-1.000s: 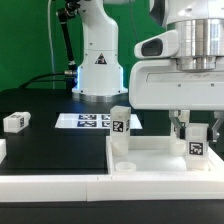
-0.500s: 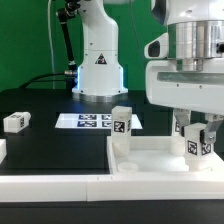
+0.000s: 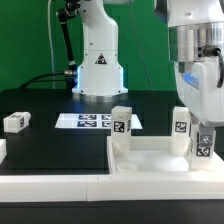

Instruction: Assemble square table

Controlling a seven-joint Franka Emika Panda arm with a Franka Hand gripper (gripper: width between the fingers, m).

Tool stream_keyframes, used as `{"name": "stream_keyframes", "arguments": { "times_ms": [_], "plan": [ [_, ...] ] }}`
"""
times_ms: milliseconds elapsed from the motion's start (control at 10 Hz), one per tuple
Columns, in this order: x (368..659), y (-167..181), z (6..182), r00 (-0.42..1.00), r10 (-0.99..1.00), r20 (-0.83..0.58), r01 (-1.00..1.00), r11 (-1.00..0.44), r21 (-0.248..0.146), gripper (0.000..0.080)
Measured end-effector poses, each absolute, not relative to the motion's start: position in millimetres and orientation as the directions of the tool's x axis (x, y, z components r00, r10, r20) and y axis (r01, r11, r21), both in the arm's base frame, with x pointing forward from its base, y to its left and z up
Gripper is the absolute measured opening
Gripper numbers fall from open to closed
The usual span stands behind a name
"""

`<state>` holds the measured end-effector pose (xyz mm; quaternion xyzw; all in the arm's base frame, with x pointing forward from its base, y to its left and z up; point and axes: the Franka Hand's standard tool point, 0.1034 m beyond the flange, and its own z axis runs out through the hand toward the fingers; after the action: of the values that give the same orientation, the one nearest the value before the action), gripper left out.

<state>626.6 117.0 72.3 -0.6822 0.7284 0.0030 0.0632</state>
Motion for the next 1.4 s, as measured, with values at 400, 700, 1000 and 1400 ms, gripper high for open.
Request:
{"name": "stream_keyframes", "arguments": {
  "times_ms": [400, 700, 1000, 1400],
  "plan": [
    [628.4, 118.0, 73.0, 0.468, -0.883, -0.025, -0.881, -0.465, -0.085, 0.0643],
    [628.4, 116.9, 72.9, 0.588, -0.809, -0.011, -0.806, -0.585, -0.087, 0.0649],
    [628.5, 112.6, 70.0, 0.929, -0.365, 0.065, -0.364, -0.931, -0.024, 0.0649],
    [628.6, 113.2, 69.8, 0.950, -0.305, 0.070, -0.305, -0.952, -0.017, 0.0515]
  ]
}}
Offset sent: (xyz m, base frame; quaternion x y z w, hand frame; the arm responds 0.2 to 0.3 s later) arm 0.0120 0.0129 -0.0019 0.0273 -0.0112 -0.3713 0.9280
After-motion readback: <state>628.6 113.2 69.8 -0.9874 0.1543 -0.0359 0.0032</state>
